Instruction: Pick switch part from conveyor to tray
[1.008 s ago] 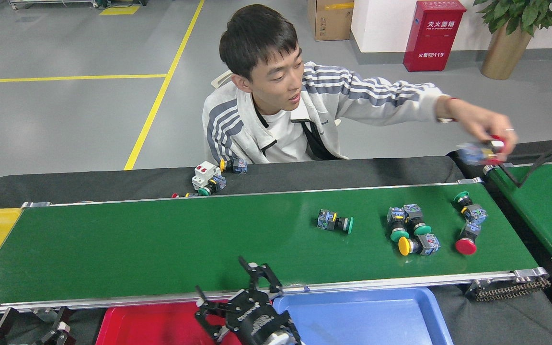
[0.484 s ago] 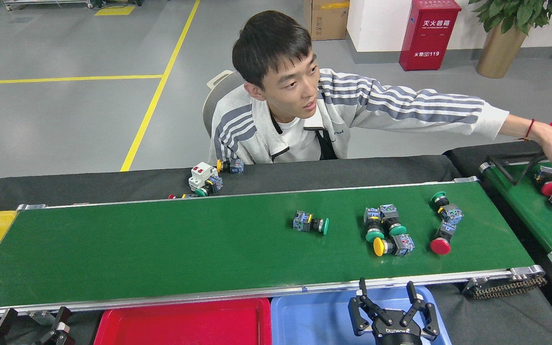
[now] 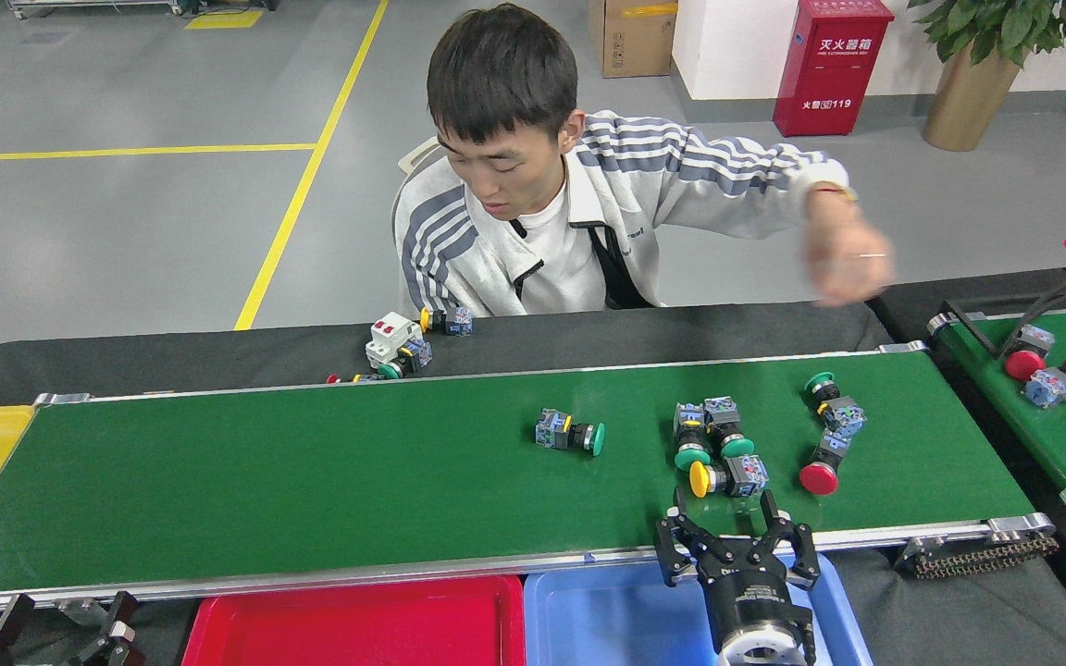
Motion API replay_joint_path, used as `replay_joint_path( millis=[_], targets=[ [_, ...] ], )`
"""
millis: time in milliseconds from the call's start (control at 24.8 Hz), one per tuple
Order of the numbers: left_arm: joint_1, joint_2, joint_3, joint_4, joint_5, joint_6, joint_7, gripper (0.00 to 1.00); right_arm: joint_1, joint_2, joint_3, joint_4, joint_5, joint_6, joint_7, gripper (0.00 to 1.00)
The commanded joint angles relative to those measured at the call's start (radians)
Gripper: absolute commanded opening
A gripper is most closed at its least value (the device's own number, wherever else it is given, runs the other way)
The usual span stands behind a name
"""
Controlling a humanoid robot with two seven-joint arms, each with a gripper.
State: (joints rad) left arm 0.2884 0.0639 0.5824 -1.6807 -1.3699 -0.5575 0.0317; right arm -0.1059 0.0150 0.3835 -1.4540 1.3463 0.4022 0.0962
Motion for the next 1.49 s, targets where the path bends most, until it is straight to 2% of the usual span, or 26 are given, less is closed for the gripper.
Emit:
replay_joint_path(
  millis=[0,202,564,605,685,726,806,847,887,1048,1290,1371,1451],
  targets=[
    [-0.003,0.014,0.002,-0.013,0.005,-0.004,0.008,1.00,-0.028,0.008,0.006,0.007,0.002,-0.003,0.010,0.99],
    [-0.003,0.016,-0.001,-0.013,0.005,-0.004,0.008,1.00,-0.070,0.020,0.009,0.061,-0.004,-0.003,0.010,0.99],
    [-0.002,0.016,0.000,-0.013,0.005,-0.004,0.008,1.00,-0.192,0.086,0.009,0.210,-0.004,-0.003,0.010,0.99],
    [-0.002,0.016,0.000,-0.013,0.005,-0.004,0.008,1.00,-0.199,0.094,0.009,0.227,-0.004,-0.003,0.010,0.96],
    [-0.002,0.017,0.002,-0.013,0.005,-0.004,0.008,1.00,-0.212,0.095,0.020,0.241,0.001,-0.014,0.011,0.69],
    [-0.002,0.019,0.002,-0.013,0.005,-0.004,0.008,1.00,-0.215,0.091,0.040,0.242,0.001,-0.014,0.020,0.51],
    [-0.003,0.025,0.004,-0.011,0.005,-0.004,0.008,1.00,-0.224,0.080,0.066,0.242,-0.004,-0.014,0.040,0.21],
    [-0.002,0.028,0.004,-0.011,0.005,-0.004,0.008,1.00,-0.225,0.074,0.067,0.241,-0.006,-0.017,0.043,0.09],
    [-0.002,0.028,0.004,-0.011,0.005,-0.004,0.008,1.00,-0.225,0.072,0.067,0.239,-0.006,-0.022,0.043,0.03],
    [-0.002,0.030,0.007,-0.007,0.005,-0.004,0.008,1.00,-0.221,0.074,0.067,0.215,-0.007,-0.065,0.042,0.01],
    [-0.002,0.034,0.004,-0.011,0.005,-0.005,0.008,1.00,-0.136,0.074,0.071,0.021,-0.026,-0.255,0.043,0.01],
    [-0.008,0.034,-0.001,-0.010,0.005,-0.005,0.008,1.00,-0.097,0.077,0.123,-0.057,-0.018,-0.327,0.051,0.01],
    [-0.015,0.034,-0.006,-0.008,0.005,-0.005,0.008,1.00,-0.092,0.076,0.232,-0.088,-0.015,-0.345,0.056,0.05]
  ],
)
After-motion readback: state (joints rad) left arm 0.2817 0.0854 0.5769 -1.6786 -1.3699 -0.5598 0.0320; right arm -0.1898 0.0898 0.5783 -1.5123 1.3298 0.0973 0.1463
